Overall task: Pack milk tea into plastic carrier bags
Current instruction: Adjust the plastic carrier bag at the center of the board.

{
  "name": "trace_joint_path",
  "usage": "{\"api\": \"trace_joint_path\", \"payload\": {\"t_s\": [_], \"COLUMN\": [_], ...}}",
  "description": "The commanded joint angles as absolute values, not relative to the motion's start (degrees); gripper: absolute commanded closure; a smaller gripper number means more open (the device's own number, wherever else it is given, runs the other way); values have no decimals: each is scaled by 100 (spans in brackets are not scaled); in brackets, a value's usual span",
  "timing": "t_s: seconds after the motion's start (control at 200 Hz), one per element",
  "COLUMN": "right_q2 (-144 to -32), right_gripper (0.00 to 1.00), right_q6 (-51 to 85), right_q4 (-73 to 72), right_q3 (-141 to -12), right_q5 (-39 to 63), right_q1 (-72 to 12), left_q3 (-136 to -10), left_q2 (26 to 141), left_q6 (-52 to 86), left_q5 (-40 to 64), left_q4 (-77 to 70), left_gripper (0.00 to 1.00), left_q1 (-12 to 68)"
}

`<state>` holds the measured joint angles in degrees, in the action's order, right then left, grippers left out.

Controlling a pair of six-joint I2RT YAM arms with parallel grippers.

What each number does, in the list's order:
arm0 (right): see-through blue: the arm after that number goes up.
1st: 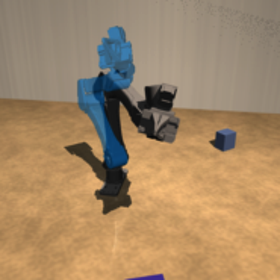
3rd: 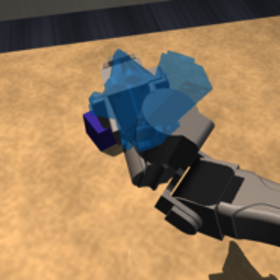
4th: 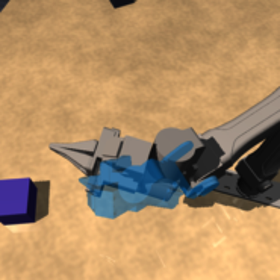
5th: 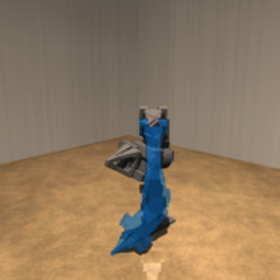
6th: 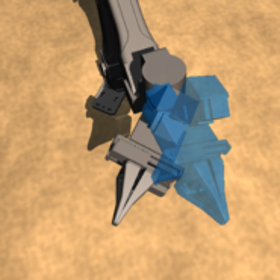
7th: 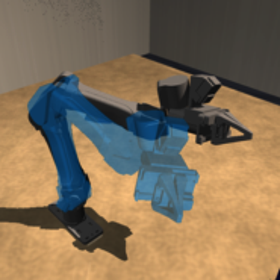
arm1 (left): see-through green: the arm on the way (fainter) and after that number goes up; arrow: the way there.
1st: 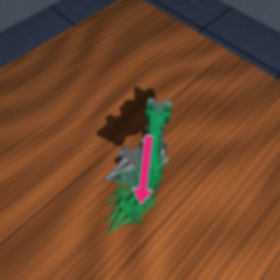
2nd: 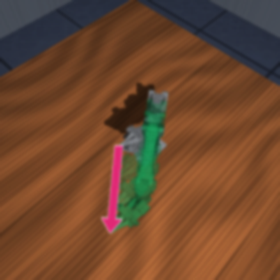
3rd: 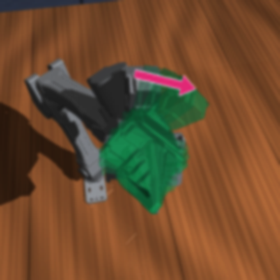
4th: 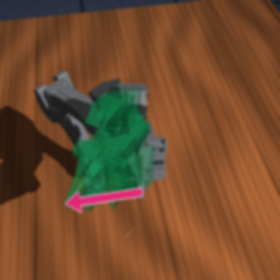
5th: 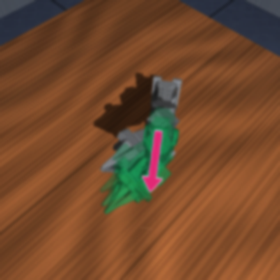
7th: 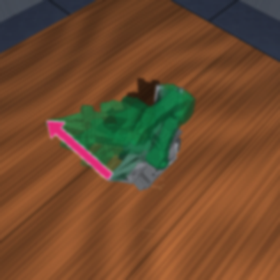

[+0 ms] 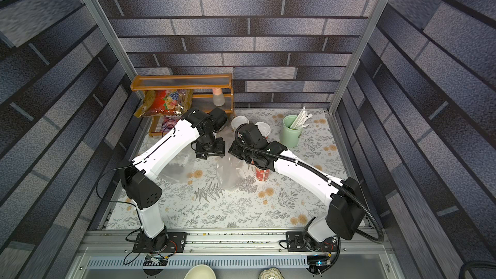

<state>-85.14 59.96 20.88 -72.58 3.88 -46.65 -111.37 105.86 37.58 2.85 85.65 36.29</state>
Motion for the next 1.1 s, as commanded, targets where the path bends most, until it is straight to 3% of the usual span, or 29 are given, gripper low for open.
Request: {"api": "trace_joint_path", "payload": {"t_s": [0.0,0.23,0.436,0.556,0.721,1.092], "right_q2": [-8341,-8299,-8271,-8243,-8231,-8077], "right_gripper": [100,100,100,100,100,100], "right_q6": [5917,5898,5853,5768,5714,5685], "right_q4": [2294,2353,2475,2628,2779,3009], "right_q3": [-7324,-7325,-7291,-7286,-7280,-7251], "right_q5": [141,69,56,87,132,-40], "right_q1": [-4658,-4578,-4544,-4517,-4503,-4462], "left_q3": [-11014,-10113,-9466,-9141,-9101,-9160], "left_q2": [10110,9560,9160,9010,8969,9104], "left_q6": [3417,3390,3472,3437,3311,2788], "left_q5": [707,1390,1833,1963,2313,2777], "left_q4": [8881,8281,7254,6769,6145,6152], "left_gripper": [35,40,53,50,51,67], "left_q1": [3564,3500,3287,2992,2571,2382]}}
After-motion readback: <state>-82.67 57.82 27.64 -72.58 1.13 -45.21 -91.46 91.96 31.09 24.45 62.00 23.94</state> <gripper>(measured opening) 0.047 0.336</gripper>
